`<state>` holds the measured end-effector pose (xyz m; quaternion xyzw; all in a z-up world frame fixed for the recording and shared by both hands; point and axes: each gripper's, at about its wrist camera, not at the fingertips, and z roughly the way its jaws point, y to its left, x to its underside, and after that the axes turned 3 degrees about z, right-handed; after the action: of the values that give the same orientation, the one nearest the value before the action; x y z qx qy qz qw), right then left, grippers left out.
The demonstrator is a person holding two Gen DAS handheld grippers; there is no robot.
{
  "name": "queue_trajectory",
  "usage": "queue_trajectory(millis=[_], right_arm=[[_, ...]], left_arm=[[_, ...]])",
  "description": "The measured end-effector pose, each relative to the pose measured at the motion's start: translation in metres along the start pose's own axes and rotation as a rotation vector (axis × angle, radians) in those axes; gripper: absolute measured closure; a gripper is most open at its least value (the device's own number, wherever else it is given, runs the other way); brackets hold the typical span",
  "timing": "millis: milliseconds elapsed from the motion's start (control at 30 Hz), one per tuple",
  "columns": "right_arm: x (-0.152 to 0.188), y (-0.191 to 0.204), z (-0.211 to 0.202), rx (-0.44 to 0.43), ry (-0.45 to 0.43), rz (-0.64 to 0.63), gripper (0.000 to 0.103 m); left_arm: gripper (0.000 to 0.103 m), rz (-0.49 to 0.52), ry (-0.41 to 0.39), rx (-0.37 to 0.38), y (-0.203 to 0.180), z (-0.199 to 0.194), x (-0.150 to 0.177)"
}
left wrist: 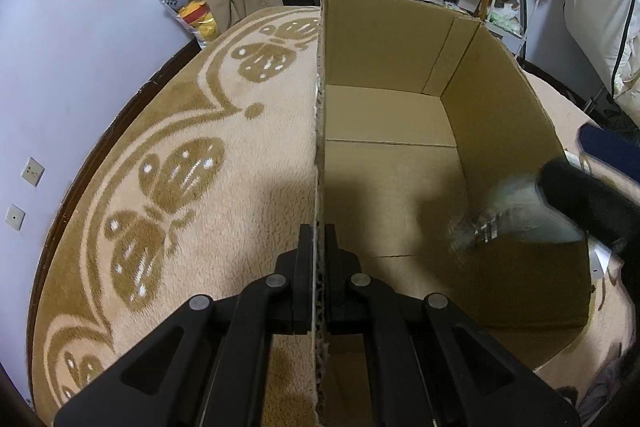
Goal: Organize rigid objects
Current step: 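Carry the green Cheers case into the box and open the right tool, then return the right tool to the pile and grasp the grey square charger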
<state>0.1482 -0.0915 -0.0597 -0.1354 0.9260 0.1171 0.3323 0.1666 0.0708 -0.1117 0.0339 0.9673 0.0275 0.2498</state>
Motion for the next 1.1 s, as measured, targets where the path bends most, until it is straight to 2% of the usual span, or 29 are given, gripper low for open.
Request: queue_trajectory(millis=[67, 100, 167, 267, 400, 500, 700, 933, 1100], right_arm=[[-0.004, 0.000, -0.009, 0.003, -0.022, -0.008, 0.033], [-0.006, -0.001, -0.012, 0.005, -0.026, -0.009, 0.031], [-0.008, -0.005, -0.020, 0.010, -0.035, -0.009, 0.015], [-0.009, -0.017, -0.030, 0.051, -0.064, -0.005, 0.013], [-0.009, -0.037, -0.036, 0.084, -0.050, 0.016, 0.011], [-0.003, -0.056, -0.041, 0.121, -0.041, 0.041, 0.004], [0.016, -0.092, -0.049, 0.193, -0.011, 0.080, 0.003], [0.043, -0.137, -0.047, 0.289, 0.033, 0.155, 0.003], [0.061, -0.170, -0.041, 0.317, 0.073, 0.245, 0.003]], left_arm=[[0.100, -0.008, 0.012, 0.018, 0.001, 0.003, 0.001], [0.099, -0.012, 0.011, 0.003, 0.001, 0.002, 0.001], [0.099, -0.009, 0.010, -0.003, 0.000, 0.003, 0.001], [0.099, -0.011, 0.007, -0.002, 0.000, 0.002, 0.001], [0.099, -0.006, 0.007, -0.012, -0.002, 0.002, 0.002], [0.099, -0.012, 0.007, -0.007, -0.001, 0.001, 0.002], [0.099, 0.000, -0.020, -0.016, -0.003, -0.005, 0.002], [0.099, -0.028, -0.019, 0.008, 0.002, -0.006, 0.001], [0.099, -0.018, -0.021, 0.003, 0.001, -0.007, 0.002]])
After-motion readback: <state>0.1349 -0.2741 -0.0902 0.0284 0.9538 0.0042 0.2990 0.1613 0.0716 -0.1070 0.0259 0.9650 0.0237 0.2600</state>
